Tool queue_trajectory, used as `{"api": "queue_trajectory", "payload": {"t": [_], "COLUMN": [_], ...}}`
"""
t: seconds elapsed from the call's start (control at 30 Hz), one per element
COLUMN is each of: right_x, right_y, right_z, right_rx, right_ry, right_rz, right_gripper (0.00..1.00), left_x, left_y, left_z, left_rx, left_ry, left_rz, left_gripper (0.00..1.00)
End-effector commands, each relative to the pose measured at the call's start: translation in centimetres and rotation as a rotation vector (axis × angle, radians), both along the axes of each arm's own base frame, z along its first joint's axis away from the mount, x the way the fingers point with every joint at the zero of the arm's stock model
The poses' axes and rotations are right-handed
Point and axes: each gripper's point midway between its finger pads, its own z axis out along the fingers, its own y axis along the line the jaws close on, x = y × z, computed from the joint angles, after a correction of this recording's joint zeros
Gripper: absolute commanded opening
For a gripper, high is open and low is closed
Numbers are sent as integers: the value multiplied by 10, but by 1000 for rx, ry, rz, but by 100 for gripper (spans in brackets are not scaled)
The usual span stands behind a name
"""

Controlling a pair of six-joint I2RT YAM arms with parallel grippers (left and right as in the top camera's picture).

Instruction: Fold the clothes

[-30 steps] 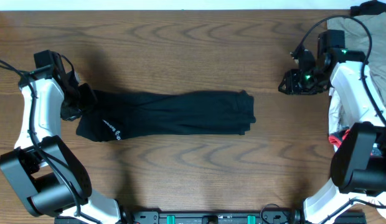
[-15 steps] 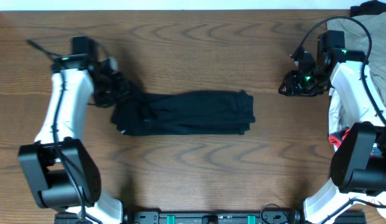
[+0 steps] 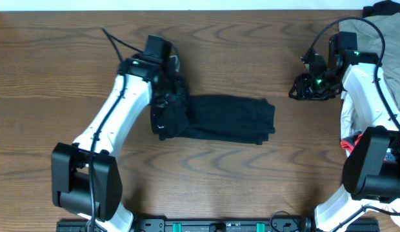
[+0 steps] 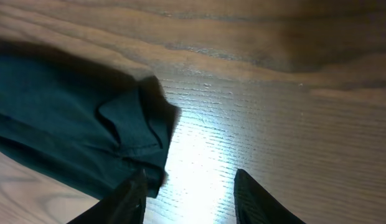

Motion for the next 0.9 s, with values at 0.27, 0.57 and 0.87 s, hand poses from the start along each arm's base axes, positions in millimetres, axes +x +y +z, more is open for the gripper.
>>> {"api": "queue_trajectory", "payload": {"t": [0.27, 0.57, 0.87], "right_x": [0, -2, -2], "right_y": [-1, -1, 2], "right_z": [3, 3, 3], "right_rx": [-7, -6, 6], "right_ry": [-6, -2, -1], "right_rz": [15, 15, 15], "right_gripper": [43, 43, 44], "left_x": [6, -9, -24], "left_y": [-13, -75, -60], "left_z": [12, -6, -10], "left_rx": [11, -62, 68], "left_ry": [-46, -1, -22], "left_rz": [64, 11, -151], "left_gripper": [17, 45, 73]}}
